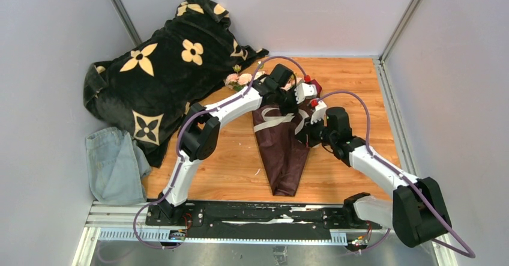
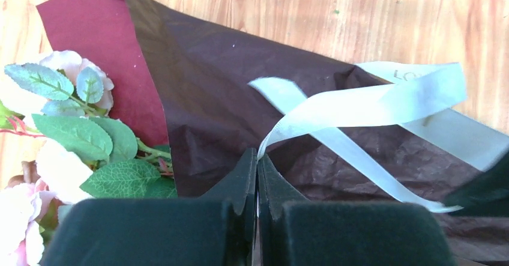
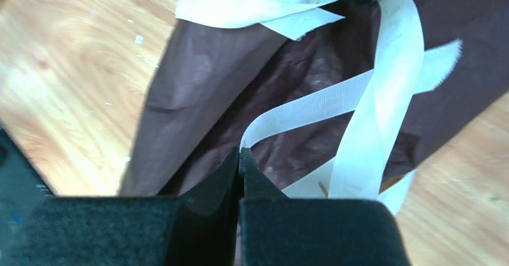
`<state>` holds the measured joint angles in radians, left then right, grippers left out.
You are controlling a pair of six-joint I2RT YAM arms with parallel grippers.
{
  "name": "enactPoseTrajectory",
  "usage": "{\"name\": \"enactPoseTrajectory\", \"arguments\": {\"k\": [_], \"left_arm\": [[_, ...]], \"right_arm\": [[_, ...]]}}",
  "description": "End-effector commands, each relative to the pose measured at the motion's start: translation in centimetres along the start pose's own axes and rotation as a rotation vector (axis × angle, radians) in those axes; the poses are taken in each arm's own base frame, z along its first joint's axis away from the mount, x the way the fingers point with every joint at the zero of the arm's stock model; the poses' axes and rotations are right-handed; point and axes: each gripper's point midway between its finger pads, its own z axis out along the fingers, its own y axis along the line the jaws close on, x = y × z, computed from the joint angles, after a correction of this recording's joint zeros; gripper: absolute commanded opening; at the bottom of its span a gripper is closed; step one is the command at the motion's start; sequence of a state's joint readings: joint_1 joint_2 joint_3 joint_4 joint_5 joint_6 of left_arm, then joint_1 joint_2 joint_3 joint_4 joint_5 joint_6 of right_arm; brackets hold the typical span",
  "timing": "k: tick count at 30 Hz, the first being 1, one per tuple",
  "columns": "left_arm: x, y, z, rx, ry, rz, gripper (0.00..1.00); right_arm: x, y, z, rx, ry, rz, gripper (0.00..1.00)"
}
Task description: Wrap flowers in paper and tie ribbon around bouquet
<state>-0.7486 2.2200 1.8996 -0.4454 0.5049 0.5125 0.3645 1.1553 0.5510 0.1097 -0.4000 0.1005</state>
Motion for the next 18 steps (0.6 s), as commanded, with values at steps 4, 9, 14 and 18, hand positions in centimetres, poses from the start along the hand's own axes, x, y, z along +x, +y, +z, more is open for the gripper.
{"name": "enactPoseTrajectory", "arguments": {"k": [4, 9, 14, 18], "left_arm": [[0.3, -0.4, -1.8, -0.004, 0.051, 0.058, 0.37], [-0.2, -0.5, -5.9, 0.009, 0.085, 0.094, 0.73], [3.0, 0.7, -9.8, -0.032, 0.198, 0.157, 0.78], [6.7, 1.8, -9.8, -0.064, 0.283, 0.117, 0.72]], "right_arm": [[2.0, 1.1, -0.2, -0.083, 0.043, 0.319, 0.0], [1.7, -0.4, 0.4, -0.065, 0.039, 0.342, 0.0], [1.7, -0.8, 0.5, -0.083, 0.051, 0.352, 0.0], [1.7, -1.0, 0.6, -0.082, 0.053, 0.346, 0.0]]}}
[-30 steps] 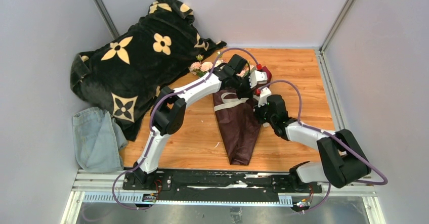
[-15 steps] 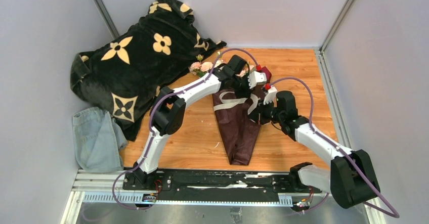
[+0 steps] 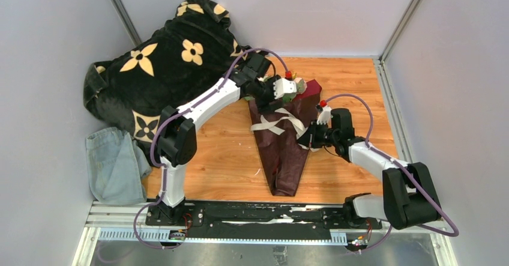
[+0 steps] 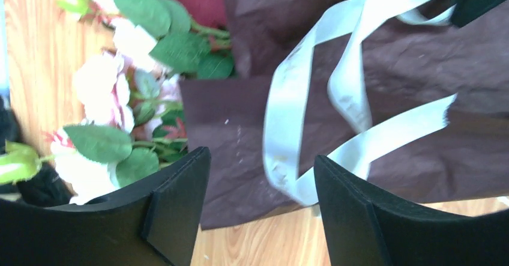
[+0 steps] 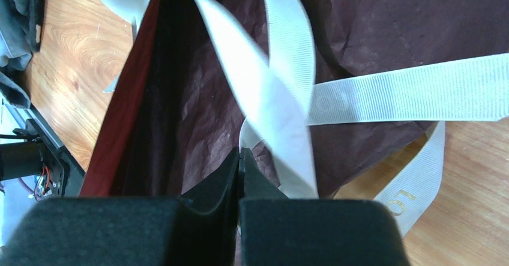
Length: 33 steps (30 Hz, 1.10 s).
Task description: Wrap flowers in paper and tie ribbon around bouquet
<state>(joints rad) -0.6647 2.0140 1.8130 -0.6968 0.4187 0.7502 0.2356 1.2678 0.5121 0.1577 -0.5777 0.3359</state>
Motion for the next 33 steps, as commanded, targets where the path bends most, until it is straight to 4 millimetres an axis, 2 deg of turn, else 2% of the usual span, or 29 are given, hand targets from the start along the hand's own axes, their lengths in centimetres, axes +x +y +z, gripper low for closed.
{"name": "enactPoseTrajectory", "arguments": {"k": [1, 5, 9, 15, 20, 25, 29, 33], "left_arm": [[4.7, 0.1, 0.4, 0.003, 0.129, -0.012, 0.71], [4.3, -0.3, 0.9, 0.041, 0.089, -0.032, 0.69], [3.9, -0.3, 1.7, 0.046, 0.055, -0.066, 0.62], [4.2, -2.1, 3.0, 0.131, 0.025, -0.112, 0.62], [5.0, -2.0, 3.5, 0.123, 0.053, -0.114, 0.6], [5.7, -2.5, 3.6, 0.141, 0.077, -0.117, 0.33], [5.5, -2.8, 3.2, 0.147, 0.07, -0.121, 0.0], [5.1, -1.7, 2.4, 0.094, 0.079, -0.129, 0.0]], "right_arm": [[-1.0, 0.2, 0.1, -0.025, -0.011, -0.004, 0.0], [-0.9, 0.1, 0.4, -0.035, 0.004, 0.0, 0.0], [-0.8, 0.1, 0.4, -0.035, 0.007, -0.004, 0.0], [-1.7, 0.0, 0.1, -0.027, -0.015, -0.011, 0.0], [-2.4, 0.0, 0.0, -0.029, -0.02, -0.02, 0.0], [-3.3, 0.0, -0.5, -0.028, -0.04, -0.023, 0.0], [-3.9, -0.1, -0.7, -0.027, -0.051, -0.021, 0.0], [-4.3, -0.5, -1.1, -0.025, -0.061, -0.009, 0.0]]}}
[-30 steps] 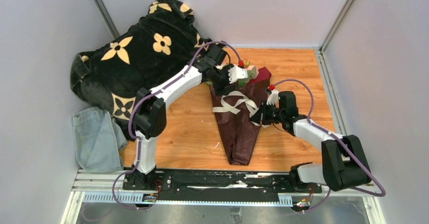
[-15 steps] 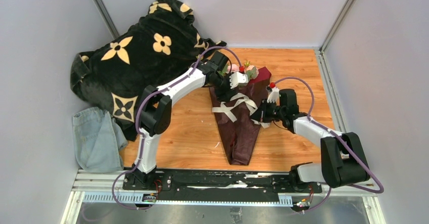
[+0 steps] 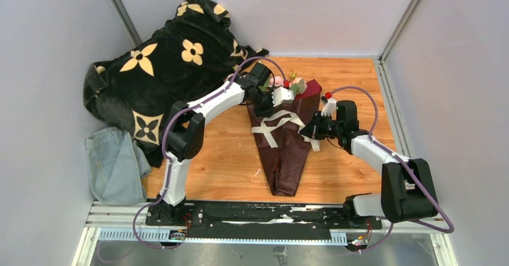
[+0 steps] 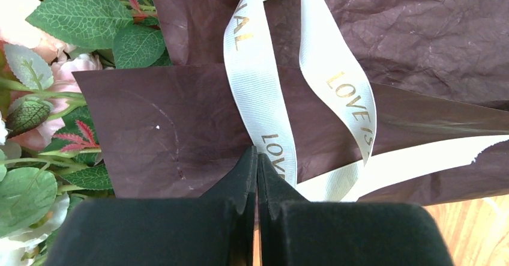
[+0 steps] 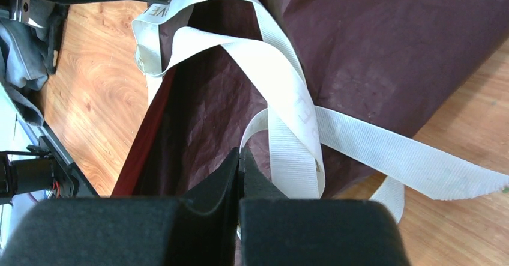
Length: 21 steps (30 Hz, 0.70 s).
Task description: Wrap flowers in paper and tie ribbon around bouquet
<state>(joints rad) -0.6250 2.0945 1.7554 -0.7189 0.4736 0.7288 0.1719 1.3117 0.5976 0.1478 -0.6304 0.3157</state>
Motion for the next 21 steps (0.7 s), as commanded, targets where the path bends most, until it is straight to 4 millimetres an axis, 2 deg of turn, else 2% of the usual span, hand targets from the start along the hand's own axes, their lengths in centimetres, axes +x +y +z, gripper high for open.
{"name": "enactPoseTrajectory", "arguments": {"k": [1, 4, 5, 7, 8, 10, 12, 17, 21], "left_arm": [[-0.3, 0.3, -0.8, -0.03, 0.004, -0.016, 0.0], [-0.3, 0.1, -1.2, -0.022, -0.001, -0.005, 0.0], [-0.5, 0.0, -1.4, -0.019, -0.006, 0.0, 0.07], [-1.1, 0.0, -2.1, -0.022, -0.018, 0.005, 0.29], [-1.7, -0.1, -2.6, -0.024, -0.033, 0.011, 0.37], [-2.5, -0.4, -3.6, -0.024, -0.058, 0.021, 0.5], [-2.8, -1.2, -4.3, 0.001, -0.07, 0.028, 0.58], [-1.4, -2.8, -3.8, 0.061, -0.051, 0.033, 0.68], [-0.2, -2.1, -2.8, 0.046, -0.004, 0.015, 0.67]], "right_arm": [[-1.1, -0.3, -1.0, -0.005, -0.022, 0.001, 0.0], [-1.5, -0.5, -1.3, -0.003, -0.034, 0.01, 0.0], [-1.5, -0.4, -1.3, -0.005, -0.034, 0.009, 0.0], [-1.4, -0.4, -1.2, -0.006, -0.028, 0.008, 0.0], [-1.3, -0.5, -1.2, -0.005, -0.027, 0.012, 0.0], [-1.2, -0.5, -1.2, -0.007, -0.023, 0.014, 0.0], [-1.1, -0.4, -1.2, -0.011, -0.02, 0.015, 0.0], [-1.0, -0.4, -1.2, -0.013, -0.017, 0.016, 0.0], [-0.9, -0.4, -1.1, -0.016, -0.013, 0.02, 0.0]]}}
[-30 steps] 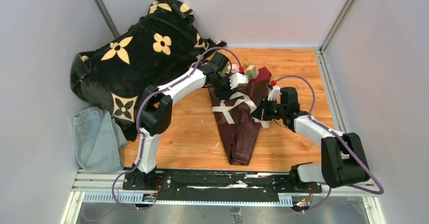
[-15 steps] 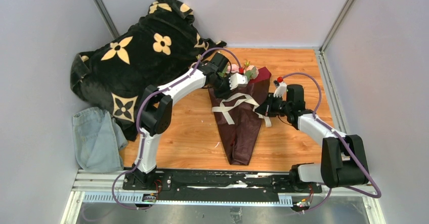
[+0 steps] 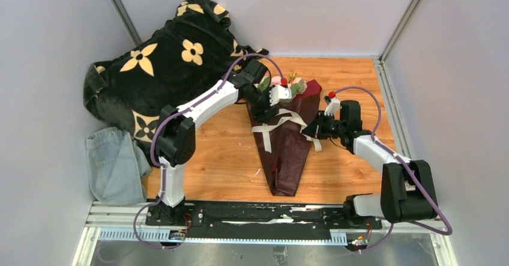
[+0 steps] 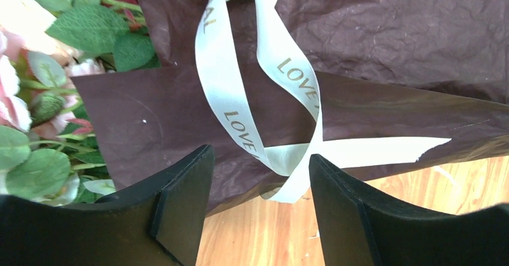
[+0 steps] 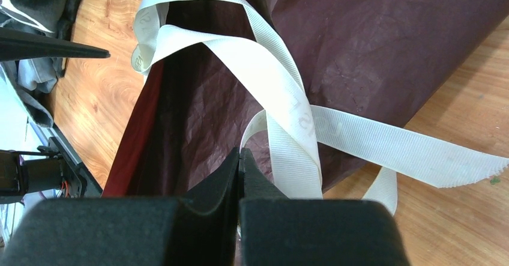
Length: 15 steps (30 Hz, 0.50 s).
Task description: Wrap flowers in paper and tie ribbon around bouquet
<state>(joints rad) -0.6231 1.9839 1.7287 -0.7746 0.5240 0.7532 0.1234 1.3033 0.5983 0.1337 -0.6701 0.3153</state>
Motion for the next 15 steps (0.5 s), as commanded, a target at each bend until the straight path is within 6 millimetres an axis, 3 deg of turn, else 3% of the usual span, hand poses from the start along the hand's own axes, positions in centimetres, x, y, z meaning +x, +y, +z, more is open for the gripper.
{"name": "enactPoseTrajectory", "arguments": {"k": [1, 7, 11, 15], "left_arm": [[2.2, -0.1, 1.0, 0.02, 0.065, -0.035, 0.66], [3.2, 0.8, 3.2, 0.011, 0.093, -0.106, 0.64], [3.1, 2.3, 3.6, -0.068, 0.073, -0.12, 0.5], [2.4, 2.4, 3.5, -0.07, 0.033, -0.116, 0.44]], "right_arm": [[-0.4, 0.2, -0.3, -0.011, 0.0, -0.006, 0.0], [-0.5, 0.2, -0.2, -0.013, -0.001, -0.006, 0.0], [-0.5, 0.2, -0.2, -0.015, -0.002, -0.004, 0.0], [-0.4, 0.1, -0.2, -0.015, -0.001, -0.004, 0.0]]}}
